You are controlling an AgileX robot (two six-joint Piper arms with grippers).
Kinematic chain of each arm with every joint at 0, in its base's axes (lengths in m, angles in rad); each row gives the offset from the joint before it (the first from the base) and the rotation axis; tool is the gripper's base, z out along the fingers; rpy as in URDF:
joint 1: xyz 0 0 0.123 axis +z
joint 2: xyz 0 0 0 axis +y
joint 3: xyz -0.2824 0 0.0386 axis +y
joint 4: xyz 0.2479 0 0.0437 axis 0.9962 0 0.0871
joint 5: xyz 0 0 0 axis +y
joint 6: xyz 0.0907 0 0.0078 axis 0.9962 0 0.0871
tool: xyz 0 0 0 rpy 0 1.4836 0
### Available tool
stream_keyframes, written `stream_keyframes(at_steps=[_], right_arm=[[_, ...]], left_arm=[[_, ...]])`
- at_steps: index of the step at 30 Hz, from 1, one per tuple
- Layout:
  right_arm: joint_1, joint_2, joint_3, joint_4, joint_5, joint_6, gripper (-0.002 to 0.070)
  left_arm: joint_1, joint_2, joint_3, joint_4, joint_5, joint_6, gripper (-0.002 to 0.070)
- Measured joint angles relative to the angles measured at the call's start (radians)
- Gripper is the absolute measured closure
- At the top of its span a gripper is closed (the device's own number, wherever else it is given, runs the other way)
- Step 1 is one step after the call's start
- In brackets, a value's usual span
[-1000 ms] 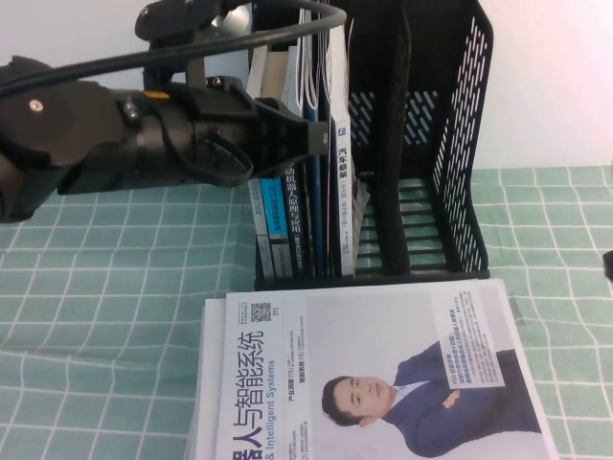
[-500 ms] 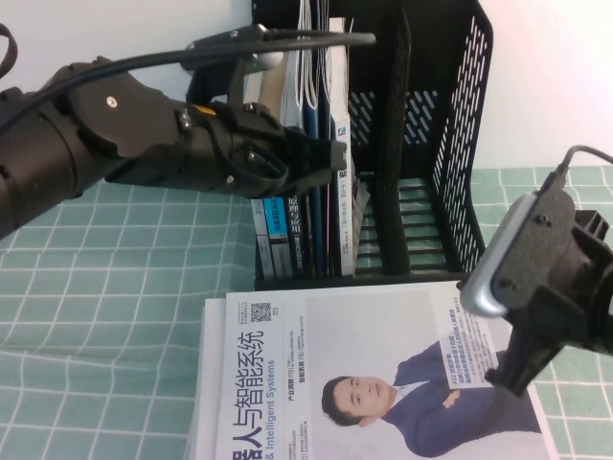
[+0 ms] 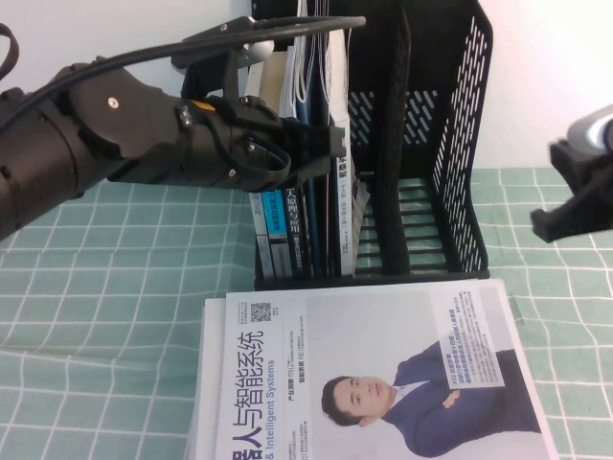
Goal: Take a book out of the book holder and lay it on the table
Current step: Hold the bookshelf, then pick up the right side book from the book shelf
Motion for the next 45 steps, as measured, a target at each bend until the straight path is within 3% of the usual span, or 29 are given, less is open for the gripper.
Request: stream_keyframes(at_steps=[6,11,13,18,21,27,38,45], right_arm=[[0.057,0.014,0.0,-0.491,-0.307,0.38,0.0678],[0.058,0.097,0.0,-0.575,-0.467,0.498,0.0653],[0.058,0.142,0.0,-0.597,-0.497,0.51,0.0589],[0.058,0.263,0.0,-0.659,-0.655,0.568,0.0323],[0.058,0.324,-0.002,-0.665,-0.702,0.575,0.0251],[0.068,0.419,-0.058,-0.668,-0.739,0.555,0.0223],[0.14,0.571,-0.249,-0.661,-0.716,0.529,0.0219],[0.146,0.597,-0.263,-0.621,-0.697,0.486,0.0219]], left_arm=[[0.0,0.0,0.0,-0.015,0.037,0.002,0.0677],[-0.023,-0.029,0.0,-0.017,0.062,0.008,0.0677],[-0.043,-0.046,0.0,-0.02,0.062,0.012,0.0677],[-0.067,-0.055,0.0,-0.027,0.0,0.024,0.0676],[-0.067,-0.055,0.0,0.03,-0.077,0.018,0.0677],[-0.063,-0.051,0.0,0.122,-0.174,-0.029,0.0677],[-0.063,-0.03,-0.002,0.149,-0.197,-0.045,0.0677],[-0.063,-0.008,-0.01,0.157,-0.188,-0.046,0.0677]])
